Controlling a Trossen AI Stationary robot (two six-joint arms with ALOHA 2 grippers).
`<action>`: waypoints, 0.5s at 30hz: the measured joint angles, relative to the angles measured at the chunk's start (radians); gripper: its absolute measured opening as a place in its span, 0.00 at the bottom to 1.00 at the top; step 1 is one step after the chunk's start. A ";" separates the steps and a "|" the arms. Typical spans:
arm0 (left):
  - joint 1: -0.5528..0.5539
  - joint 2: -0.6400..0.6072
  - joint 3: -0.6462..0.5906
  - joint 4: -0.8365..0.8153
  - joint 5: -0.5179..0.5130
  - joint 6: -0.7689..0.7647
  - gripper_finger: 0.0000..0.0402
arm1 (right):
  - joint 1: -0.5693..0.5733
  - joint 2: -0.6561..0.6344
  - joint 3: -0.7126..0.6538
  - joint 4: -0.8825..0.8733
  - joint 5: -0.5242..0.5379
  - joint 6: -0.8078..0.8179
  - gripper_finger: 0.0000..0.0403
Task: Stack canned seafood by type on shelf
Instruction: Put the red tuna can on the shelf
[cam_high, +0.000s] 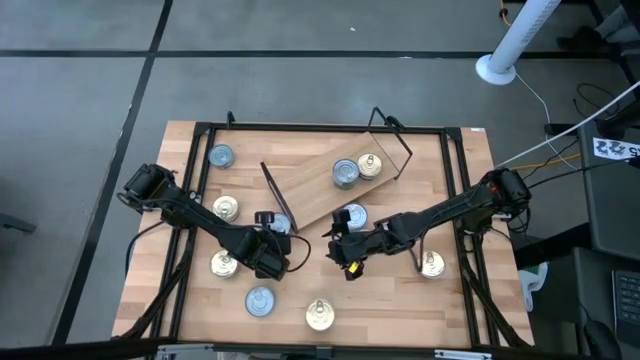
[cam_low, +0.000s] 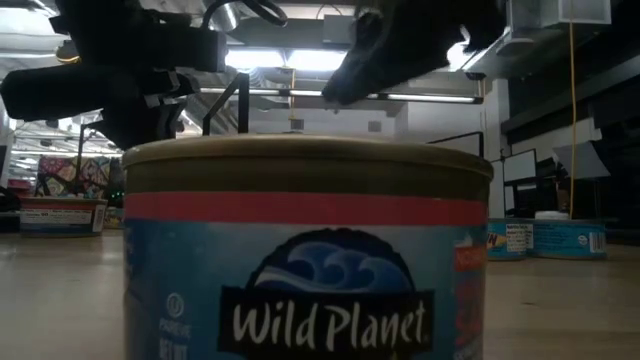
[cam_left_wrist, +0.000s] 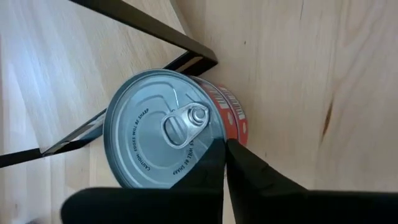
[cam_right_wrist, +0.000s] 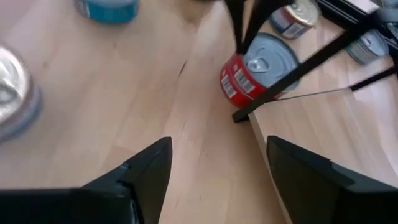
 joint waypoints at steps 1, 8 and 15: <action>0.001 0.001 0.005 0.000 0.003 -0.001 0.01 | 0.000 0.015 0.000 0.013 0.002 -0.021 0.64; -0.001 0.003 0.046 0.006 0.025 -0.004 0.00 | 0.001 0.101 0.000 0.144 0.013 -0.182 0.64; 0.000 0.003 0.060 0.011 0.025 -0.034 0.00 | 0.001 0.170 0.000 0.257 0.021 -0.348 0.64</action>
